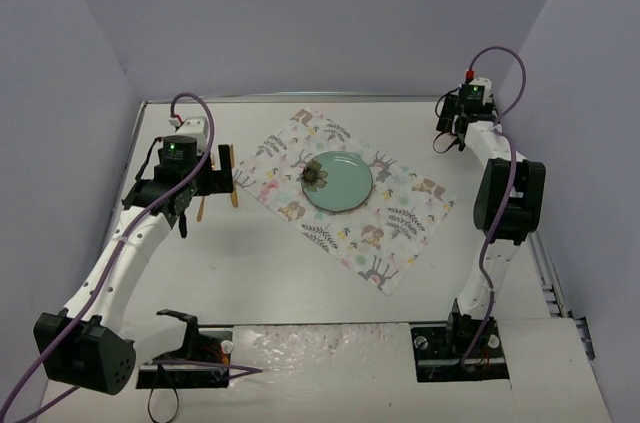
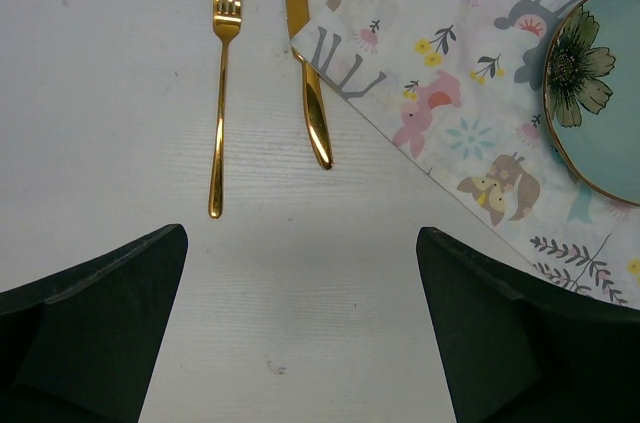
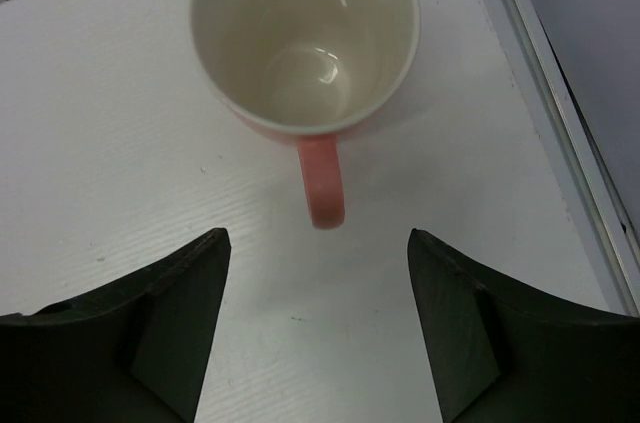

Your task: Set the dinner table for one person

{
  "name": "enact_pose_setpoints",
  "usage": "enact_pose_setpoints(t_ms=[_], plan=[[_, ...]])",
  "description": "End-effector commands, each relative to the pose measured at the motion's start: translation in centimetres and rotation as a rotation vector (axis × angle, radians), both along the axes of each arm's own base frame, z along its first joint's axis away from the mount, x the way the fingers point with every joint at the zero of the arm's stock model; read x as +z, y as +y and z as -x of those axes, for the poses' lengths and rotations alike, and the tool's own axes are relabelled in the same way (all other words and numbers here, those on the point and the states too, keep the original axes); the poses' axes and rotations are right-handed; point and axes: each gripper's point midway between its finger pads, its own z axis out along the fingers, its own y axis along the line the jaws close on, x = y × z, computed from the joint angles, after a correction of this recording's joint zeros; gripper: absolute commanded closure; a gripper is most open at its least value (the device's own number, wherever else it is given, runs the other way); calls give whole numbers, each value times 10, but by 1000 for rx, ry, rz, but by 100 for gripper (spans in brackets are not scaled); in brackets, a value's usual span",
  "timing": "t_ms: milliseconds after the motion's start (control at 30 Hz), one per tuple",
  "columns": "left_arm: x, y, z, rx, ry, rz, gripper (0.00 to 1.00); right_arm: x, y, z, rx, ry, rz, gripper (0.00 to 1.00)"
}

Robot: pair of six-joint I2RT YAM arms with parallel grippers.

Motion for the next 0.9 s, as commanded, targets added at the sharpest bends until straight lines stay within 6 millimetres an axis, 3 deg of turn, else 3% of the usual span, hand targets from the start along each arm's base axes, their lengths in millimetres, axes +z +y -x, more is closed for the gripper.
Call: enact_pose_setpoints(t_ms=[0,367,633,733,867], plan=[[18,4,-11,23,-72,9,3,34,-12,-35,18,-119,17,35],[13,4,-12,22,-56,3,3,24,-19,-59,28,-130,8,45],[13,4,-12,23,-57,1,3,31,-19,-67,40,-146,20,74],[14,4,-12,24,-61,0,3,34,-20,-65,43,-146,28,88],[15,3,-12,21,-64,5,3,38,-21,-60,44,-141,48,100]])
